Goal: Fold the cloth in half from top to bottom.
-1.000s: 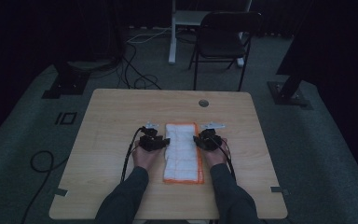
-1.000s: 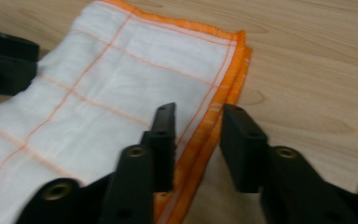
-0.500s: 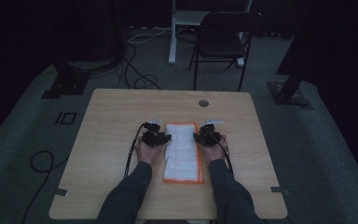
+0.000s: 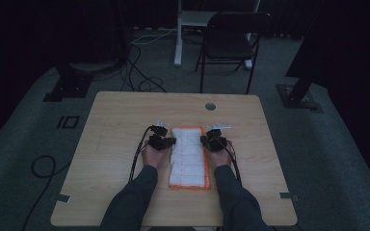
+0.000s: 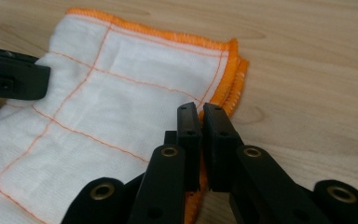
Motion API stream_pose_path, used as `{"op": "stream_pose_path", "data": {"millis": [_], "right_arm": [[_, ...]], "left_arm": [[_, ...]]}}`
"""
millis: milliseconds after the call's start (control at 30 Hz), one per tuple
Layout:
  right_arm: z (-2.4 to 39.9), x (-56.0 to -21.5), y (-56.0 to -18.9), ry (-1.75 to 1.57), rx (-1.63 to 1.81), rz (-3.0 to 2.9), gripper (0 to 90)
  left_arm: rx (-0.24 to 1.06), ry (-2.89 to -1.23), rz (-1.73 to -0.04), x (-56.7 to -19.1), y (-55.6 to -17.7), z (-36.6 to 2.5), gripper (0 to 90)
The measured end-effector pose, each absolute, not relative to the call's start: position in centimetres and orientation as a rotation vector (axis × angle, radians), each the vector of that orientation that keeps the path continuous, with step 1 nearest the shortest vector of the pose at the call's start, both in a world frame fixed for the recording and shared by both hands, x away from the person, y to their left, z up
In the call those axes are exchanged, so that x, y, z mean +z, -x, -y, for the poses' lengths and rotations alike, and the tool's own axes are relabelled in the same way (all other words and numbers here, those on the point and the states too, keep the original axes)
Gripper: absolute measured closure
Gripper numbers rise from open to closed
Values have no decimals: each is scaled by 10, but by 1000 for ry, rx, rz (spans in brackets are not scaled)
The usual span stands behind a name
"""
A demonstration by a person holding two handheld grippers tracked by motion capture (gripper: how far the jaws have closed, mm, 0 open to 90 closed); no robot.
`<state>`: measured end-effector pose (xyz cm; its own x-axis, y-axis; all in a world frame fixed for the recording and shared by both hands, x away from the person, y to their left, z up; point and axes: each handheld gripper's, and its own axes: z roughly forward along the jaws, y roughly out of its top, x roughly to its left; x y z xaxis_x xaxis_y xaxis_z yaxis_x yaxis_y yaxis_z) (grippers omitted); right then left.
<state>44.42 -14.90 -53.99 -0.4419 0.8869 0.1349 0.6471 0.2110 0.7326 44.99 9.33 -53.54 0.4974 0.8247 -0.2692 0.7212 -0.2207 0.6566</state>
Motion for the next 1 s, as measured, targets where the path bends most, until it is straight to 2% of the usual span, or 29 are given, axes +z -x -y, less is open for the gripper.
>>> {"op": "stream_pose_path", "data": {"millis": [367,700,1000], "right_arm": [[152,-526,-441,-1397,1121,-2157,865],[161,-509,-419,-1328,1191,-2179,862],[163,-507,-401,-1282,1195,-2212,859]], "left_arm": [[188,-1958,-1222,-520,-446,-95,863],[203,-1970,-1136,-499,-421,-101,858],[184,-1963,-1105,-500,-397,-105,851]]}}
